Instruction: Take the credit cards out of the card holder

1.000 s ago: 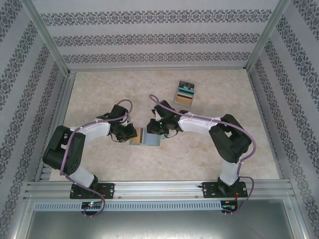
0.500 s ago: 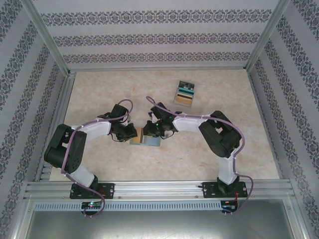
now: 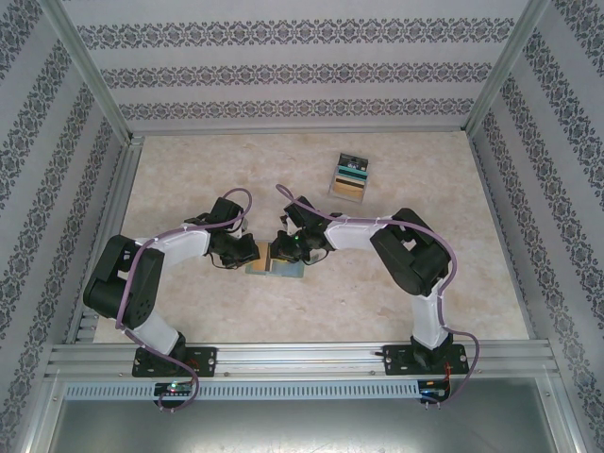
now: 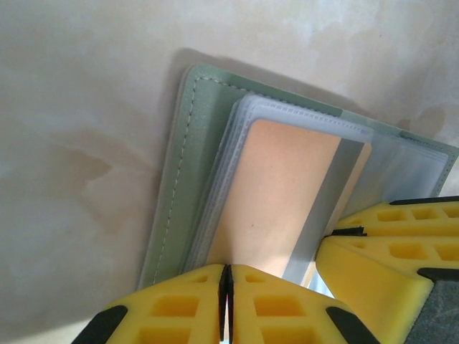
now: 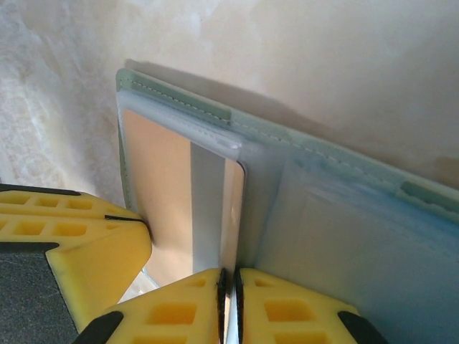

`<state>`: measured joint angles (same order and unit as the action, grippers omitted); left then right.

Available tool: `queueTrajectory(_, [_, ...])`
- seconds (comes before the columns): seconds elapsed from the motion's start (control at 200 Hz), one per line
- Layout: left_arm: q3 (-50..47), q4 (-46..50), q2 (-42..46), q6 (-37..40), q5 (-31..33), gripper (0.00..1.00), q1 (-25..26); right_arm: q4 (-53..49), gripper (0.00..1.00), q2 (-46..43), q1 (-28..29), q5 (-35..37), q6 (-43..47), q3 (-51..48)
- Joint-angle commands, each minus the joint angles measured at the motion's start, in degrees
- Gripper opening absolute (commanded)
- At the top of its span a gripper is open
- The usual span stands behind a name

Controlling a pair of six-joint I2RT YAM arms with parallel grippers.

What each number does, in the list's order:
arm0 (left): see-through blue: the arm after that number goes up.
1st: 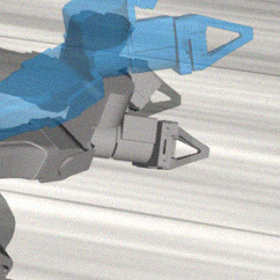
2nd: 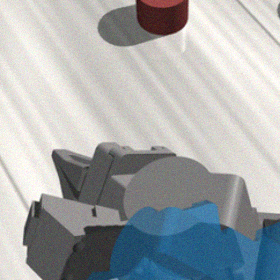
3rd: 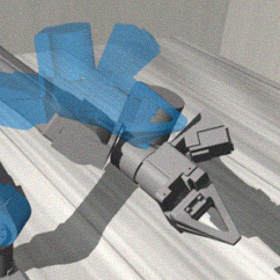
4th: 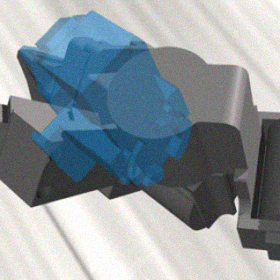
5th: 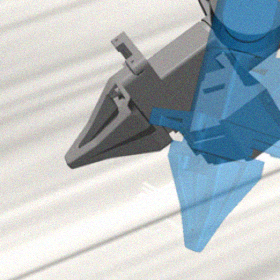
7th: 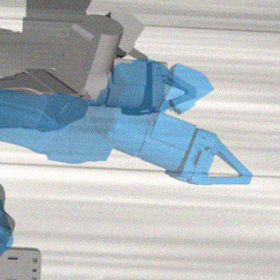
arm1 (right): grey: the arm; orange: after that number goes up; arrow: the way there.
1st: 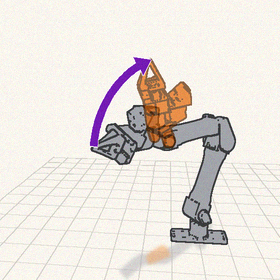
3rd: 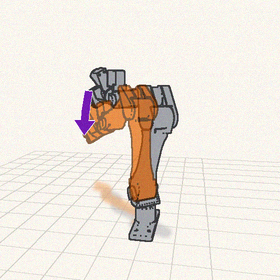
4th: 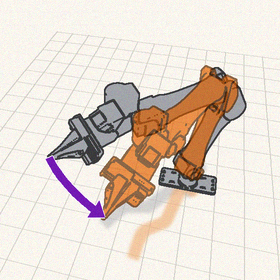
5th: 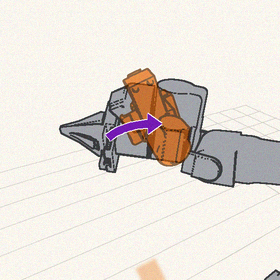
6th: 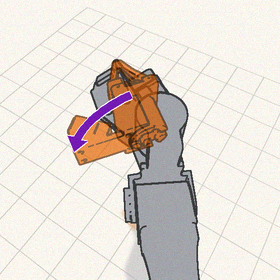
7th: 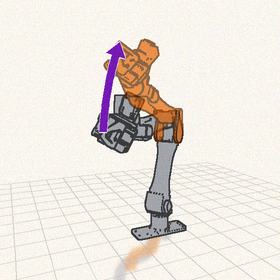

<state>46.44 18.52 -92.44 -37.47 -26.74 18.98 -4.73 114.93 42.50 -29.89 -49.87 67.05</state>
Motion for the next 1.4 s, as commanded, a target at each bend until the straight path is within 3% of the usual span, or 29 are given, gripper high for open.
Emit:
queueTrajectory(0.0, [-0.88, -0.04, -1.93, -0.12, -0.59, 0.12, -0.64, 1.07, 0.16, 2.24, 0.68, -2.33, -1.34, 0.88])
queueTrajectory(0.21, [-1.26, -0.81, -2.04, -0.44, -1.47, 0.11, -0.64, 2.77, 0.15, 2.67, 0.73, -3.50, -2.11, 0.83])
queueTrajectory(0.355, [-1.39, -0.79, -2.04, -0.52, -1.80, 0.09, -0.63, 3.68, 0.00, 2.51, 0.68, -4.04, -2.32, 0.42])
queueTrajectory(1.099, [-1.20, 2.63, 0.70, -0.67, 2.99, 0.08, -1.69, 6.17, 0.00, -2.97, -1.60, -3.42, -2.46, -5.62])
queueTrajectory(1.244, [-2.98, -0.76, 6.06, -2.24, 3.38, 0.11, -1.76, 5.75, 0.13, -3.03, -1.41, -3.25, -2.44, -4.88])
queueTrajectory(1.394, [-1.69, -0.03, 7.19, -1.86, 2.75, 0.14, -2.10, 5.20, 0.16, -3.07, -1.27, -3.33, -2.45, -3.75])
